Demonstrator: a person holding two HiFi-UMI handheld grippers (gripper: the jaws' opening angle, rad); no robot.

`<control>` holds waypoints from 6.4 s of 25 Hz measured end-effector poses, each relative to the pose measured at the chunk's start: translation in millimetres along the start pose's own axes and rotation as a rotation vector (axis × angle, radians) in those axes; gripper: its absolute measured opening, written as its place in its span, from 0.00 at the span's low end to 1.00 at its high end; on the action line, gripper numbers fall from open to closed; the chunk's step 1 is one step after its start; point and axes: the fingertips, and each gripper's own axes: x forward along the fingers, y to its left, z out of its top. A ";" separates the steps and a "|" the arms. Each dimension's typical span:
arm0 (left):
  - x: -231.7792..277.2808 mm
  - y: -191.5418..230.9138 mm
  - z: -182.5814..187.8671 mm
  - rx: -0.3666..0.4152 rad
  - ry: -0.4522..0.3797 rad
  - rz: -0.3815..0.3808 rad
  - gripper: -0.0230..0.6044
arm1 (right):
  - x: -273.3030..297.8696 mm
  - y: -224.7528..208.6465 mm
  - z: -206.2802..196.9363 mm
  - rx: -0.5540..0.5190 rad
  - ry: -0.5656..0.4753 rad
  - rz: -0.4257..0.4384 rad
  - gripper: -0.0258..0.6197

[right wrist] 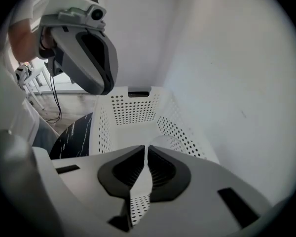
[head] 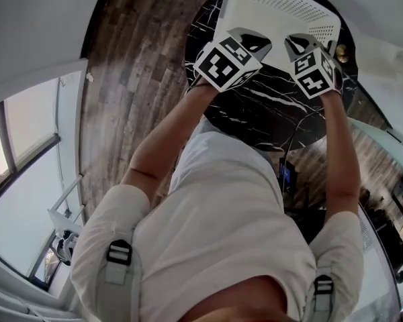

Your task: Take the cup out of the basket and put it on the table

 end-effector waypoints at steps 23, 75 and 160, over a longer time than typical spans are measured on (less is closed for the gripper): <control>-50.9 -125.6 18.0 0.127 -0.132 0.011 0.05 | -201.4 67.7 15.0 0.041 -0.251 -0.190 0.08; 111.0 -288.9 -29.1 0.238 0.077 -0.315 0.05 | -233.5 98.1 -229.8 0.348 -0.008 -0.259 0.08; 25.1 -239.1 -14.9 0.086 -0.159 -0.202 0.05 | -276.6 92.2 -126.0 0.650 -0.722 -0.244 0.22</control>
